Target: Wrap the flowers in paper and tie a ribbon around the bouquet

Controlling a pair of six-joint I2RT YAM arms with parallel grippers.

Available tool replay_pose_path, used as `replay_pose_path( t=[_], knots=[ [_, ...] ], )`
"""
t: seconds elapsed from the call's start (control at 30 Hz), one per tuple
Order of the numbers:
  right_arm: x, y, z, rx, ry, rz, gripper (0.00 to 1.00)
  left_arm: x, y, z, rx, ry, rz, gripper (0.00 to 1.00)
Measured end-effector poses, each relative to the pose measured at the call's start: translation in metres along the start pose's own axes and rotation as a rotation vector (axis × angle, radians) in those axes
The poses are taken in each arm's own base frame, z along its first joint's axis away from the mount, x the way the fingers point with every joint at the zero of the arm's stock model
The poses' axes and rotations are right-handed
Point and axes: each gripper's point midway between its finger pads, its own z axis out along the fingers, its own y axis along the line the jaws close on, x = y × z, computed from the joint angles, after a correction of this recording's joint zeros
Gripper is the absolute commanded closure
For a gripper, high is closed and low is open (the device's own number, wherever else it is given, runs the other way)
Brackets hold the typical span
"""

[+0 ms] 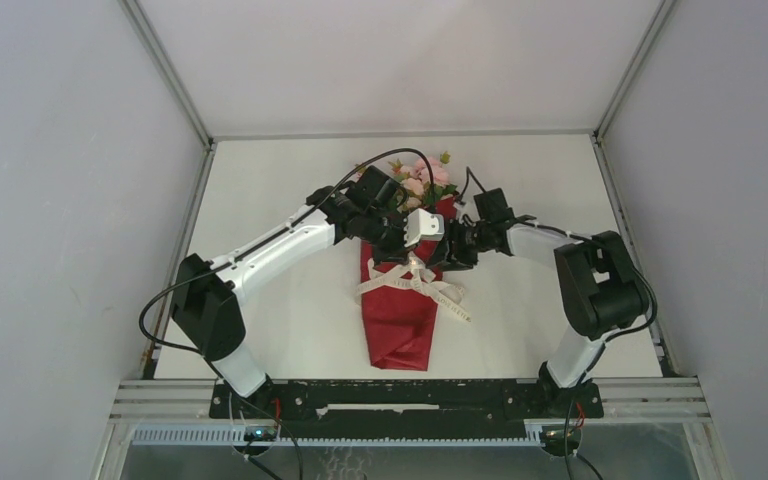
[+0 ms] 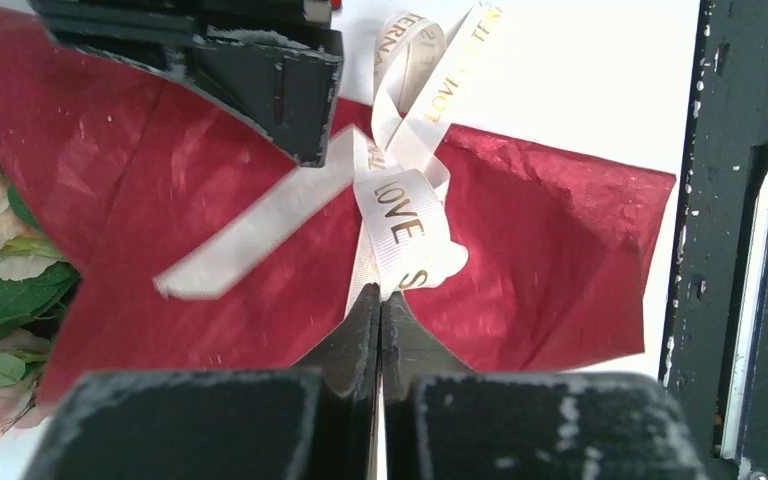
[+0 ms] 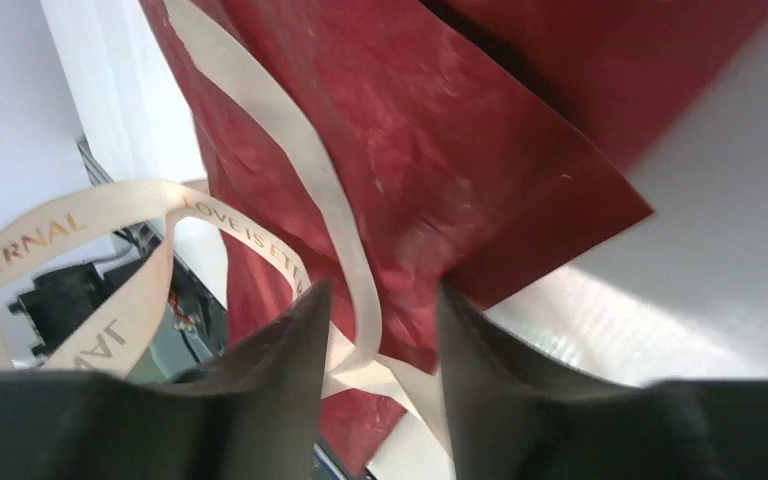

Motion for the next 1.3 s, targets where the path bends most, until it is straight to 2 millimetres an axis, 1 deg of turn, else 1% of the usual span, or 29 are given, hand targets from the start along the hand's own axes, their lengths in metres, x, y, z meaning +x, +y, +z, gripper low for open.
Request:
replay_pose_path(
  t=[0.03,0.1,0.2,0.3,0.43,0.5,0.57,0.67,0.73,0.77,0.8,0.87,0.97,1.07,1.13,1.23,1.27,1.3],
  knots=[
    [0.001,0.003,0.005,-0.005,0.013,-0.003,0.65,0.0,0.0,0.0,0.0,0.001,0.0,1.0],
    [0.005,0.011,0.01,-0.019,0.034,-0.008,0.68,0.0,0.0,0.0,0.001,0.001,0.0,1.0],
    [0.011,0.019,0.012,-0.038,0.059,-0.018,0.66,0.0,0.0,0.0,0.0,0.001,0.0,1.0],
    [0.016,0.018,0.012,-0.031,0.076,-0.013,0.61,0.001,0.0,0.0,-0.003,0.003,0.0,1.0],
    [0.023,0.012,0.009,0.007,0.097,-0.001,0.6,0.001,0.004,-0.001,-0.02,0.01,0.003,1.0],
    [0.026,0.013,0.007,0.004,0.107,0.001,0.6,0.001,0.005,-0.001,-0.024,0.01,0.002,1.0],
    [0.029,0.018,0.005,-0.026,0.124,0.002,0.61,0.001,0.005,0.0,-0.025,0.009,-0.003,1.0],
    [0.035,0.028,0.004,-0.073,0.161,0.0,0.67,0.001,0.005,0.0,-0.026,0.009,-0.004,1.0],
    [0.039,0.036,0.007,-0.108,0.195,-0.012,0.77,0.001,0.005,-0.001,-0.026,0.009,-0.006,1.0],
    [0.041,0.042,0.01,-0.13,0.215,-0.02,0.8,0.001,0.005,-0.001,-0.026,0.009,-0.007,1.0],
    [0.043,0.047,0.013,-0.152,0.234,-0.028,0.82,0.001,0.005,0.0,-0.026,0.009,-0.008,1.0],
    [0.052,0.056,0.02,-0.197,0.281,-0.04,0.82,0.001,0.005,-0.001,-0.027,0.009,-0.011,1.0],
    [0.068,0.069,0.022,-0.256,0.345,-0.049,0.81,0.001,0.006,-0.001,-0.034,0.013,-0.011,1.0],
    [0.077,0.078,0.019,-0.303,0.382,-0.073,0.76,0.001,0.008,-0.001,-0.041,0.009,-0.017,1.0],
    [0.08,0.078,0.017,-0.306,0.396,-0.081,0.72,0.0,0.009,-0.001,-0.045,0.006,-0.02,1.0],
    [0.081,0.073,0.013,-0.295,0.403,-0.079,0.63,-0.001,0.011,-0.001,-0.052,0.001,-0.024,1.0],
    [0.08,0.07,0.012,-0.289,0.401,-0.076,0.6,-0.001,0.012,-0.001,-0.057,0.0,-0.026,1.0],
    [0.078,0.067,0.011,-0.278,0.396,-0.068,0.54,-0.001,0.013,-0.001,-0.061,-0.001,-0.028,1.0]
  ],
)
